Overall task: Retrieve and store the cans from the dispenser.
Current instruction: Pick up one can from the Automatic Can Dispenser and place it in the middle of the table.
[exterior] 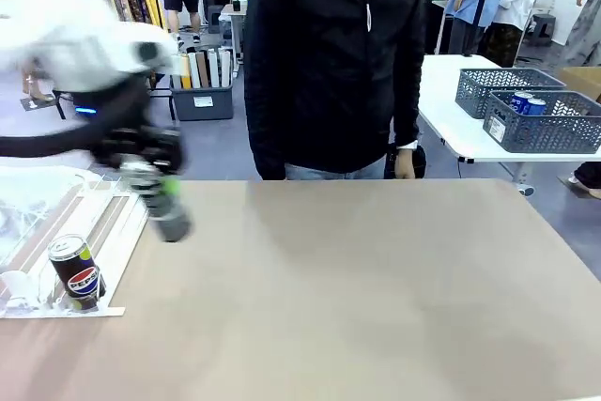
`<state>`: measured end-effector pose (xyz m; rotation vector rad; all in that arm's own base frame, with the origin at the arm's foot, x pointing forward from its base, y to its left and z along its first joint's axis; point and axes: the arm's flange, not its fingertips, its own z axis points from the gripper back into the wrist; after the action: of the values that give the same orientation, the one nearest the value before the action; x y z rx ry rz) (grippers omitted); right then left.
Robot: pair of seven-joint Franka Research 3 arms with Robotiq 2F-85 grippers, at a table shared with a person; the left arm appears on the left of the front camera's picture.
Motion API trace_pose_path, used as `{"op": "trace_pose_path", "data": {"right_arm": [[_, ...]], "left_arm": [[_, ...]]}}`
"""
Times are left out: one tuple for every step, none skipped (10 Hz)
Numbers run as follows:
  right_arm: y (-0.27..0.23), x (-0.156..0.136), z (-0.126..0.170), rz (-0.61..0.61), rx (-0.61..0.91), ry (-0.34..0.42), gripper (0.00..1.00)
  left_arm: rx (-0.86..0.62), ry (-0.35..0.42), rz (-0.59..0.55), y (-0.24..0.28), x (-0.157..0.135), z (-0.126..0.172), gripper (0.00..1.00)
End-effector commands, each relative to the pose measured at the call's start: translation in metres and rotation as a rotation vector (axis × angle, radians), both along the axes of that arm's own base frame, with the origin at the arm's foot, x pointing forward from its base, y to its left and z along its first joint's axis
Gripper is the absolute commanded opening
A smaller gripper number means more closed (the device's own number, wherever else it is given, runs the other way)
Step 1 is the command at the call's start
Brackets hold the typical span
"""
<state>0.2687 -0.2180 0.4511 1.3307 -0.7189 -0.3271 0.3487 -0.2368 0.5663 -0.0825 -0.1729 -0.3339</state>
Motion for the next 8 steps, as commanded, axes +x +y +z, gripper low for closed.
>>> {"op": "trace_pose_path", "data": {"right_arm": [[0.001, 0.001, 0.002, -0.006, 0.009, -0.016, 1.00], [0.001, 0.001, 0.002, -0.006, 0.009, -0.016, 1.00], [0.001, 0.001, 0.002, -0.006, 0.009, -0.016, 1.00], [0.001, 0.001, 0.002, -0.006, 0.009, -0.016, 1.00], [0.001, 0.001, 0.002, -0.006, 0.009, -0.016, 1.00], [0.001, 0.001, 0.002, -0.006, 0.009, -0.016, 1.00], [0.001, 0.001, 0.002, -0.006, 0.009, -0.016, 1.00], [0.001, 0.001, 0.002, -0.006, 0.009, -0.016, 1.00]], "left_arm": [[0.040, 0.009, -0.096, -0.082, 0.048, -0.008, 0.00], [0.052, -0.001, -0.148, -0.126, 0.056, -0.030, 0.00], [0.070, -0.001, -0.225, -0.170, 0.060, -0.056, 0.00], [0.124, 0.011, -0.292, -0.199, 0.066, -0.080, 0.00], [0.145, 0.001, -0.300, -0.218, 0.071, -0.102, 0.00], [0.168, -0.002, -0.300, -0.231, 0.076, -0.121, 0.00], [0.175, 0.018, -0.302, -0.236, 0.080, -0.133, 0.00], [0.162, 0.036, -0.287, -0.240, 0.081, -0.139, 0.00]]}}
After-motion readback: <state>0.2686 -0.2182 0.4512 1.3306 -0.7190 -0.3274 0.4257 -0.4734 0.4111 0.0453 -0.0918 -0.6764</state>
